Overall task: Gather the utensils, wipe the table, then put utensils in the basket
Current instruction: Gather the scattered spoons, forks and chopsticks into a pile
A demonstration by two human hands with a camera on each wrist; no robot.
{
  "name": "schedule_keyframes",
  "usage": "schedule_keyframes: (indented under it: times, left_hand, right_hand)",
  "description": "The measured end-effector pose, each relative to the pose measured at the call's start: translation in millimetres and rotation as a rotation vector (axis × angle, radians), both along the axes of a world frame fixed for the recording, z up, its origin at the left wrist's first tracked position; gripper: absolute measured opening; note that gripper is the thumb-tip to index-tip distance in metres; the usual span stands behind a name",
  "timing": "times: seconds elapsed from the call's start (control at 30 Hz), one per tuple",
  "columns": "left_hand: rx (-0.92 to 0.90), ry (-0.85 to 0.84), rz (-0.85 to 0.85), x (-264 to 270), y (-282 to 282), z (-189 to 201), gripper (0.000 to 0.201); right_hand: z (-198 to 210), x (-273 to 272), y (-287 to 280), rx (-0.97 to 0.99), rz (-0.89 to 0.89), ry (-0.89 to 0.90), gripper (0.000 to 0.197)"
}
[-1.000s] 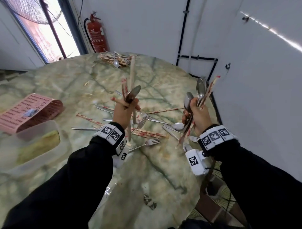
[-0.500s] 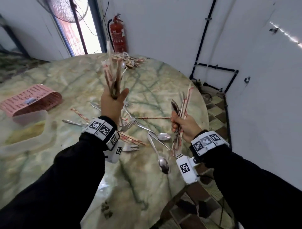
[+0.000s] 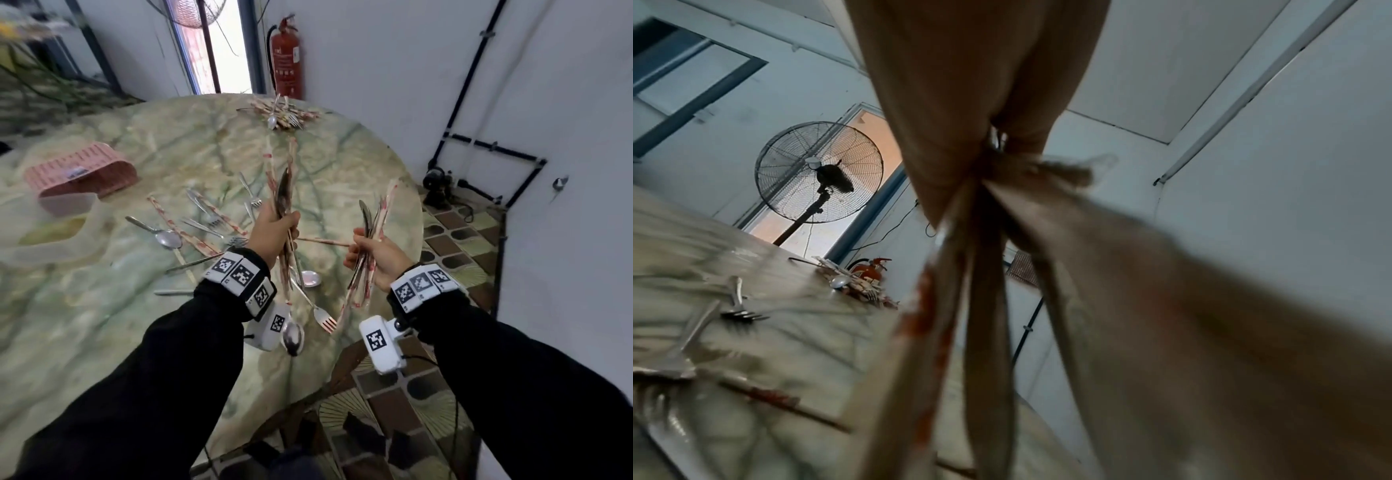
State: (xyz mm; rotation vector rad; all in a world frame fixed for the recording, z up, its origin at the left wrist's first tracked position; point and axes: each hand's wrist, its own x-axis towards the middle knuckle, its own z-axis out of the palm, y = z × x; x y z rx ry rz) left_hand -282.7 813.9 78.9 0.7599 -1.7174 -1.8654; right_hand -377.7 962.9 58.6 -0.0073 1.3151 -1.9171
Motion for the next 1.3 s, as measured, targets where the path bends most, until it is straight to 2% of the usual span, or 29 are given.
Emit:
schedule_keyframes:
  times: [0.13, 0.2, 0.37, 0.5, 0.6, 0.8, 1.0, 1.3]
  left_hand:
    - [0.015, 0.024, 0.059, -12.2, 8.2, -9.0, 0.018]
    - [0.049, 0.026, 0.072, -19.4, 10.0, -10.7, 0.011]
    - [0.086, -0.010, 0.066, -45.3, 7.2, -15.6, 0.011]
    - [0.069, -0.021, 0.036, -68.5, 1.4, -19.5, 0.013]
    - [0.066, -0.049, 0.013, -85.5, -3.0, -21.0, 0.016]
    - [0.142, -0.152, 0.025, -112.1, -12.2, -20.4, 0.025]
    - [0.197, -0.189, 0.130, -150.2, -9.1, -25.6, 0.031]
    - [0.141, -0.215, 0.305, -210.9, 9.0, -26.0, 0.032]
  right_hand:
    - [0.1, -14.4, 1.0, 0.062, 0.107, -0.002, 0.009]
    - [-0.4, -23.6, -0.3, 0.123, 0.164, 0.049, 0.008]
    - [-5.4, -54.4, -14.5, 0.171, 0.240, 0.138, 0.004]
    - [-8.0, -82.8, -30.1, 0.221, 0.289, 0.210, 0.028]
    - [-7.4, -102.1, -39.9, 0.286, 0.334, 0.287, 0.036]
    - [-5.2, -139.3, -62.3, 0.382, 0.430, 0.387, 0.027]
    - [-6.9, -190.3, -77.4, 0.404, 0.590, 0.402, 0.021]
    - [-4.2, -274.8, -83.8, 0.344, 0.834, 0.541, 0.032]
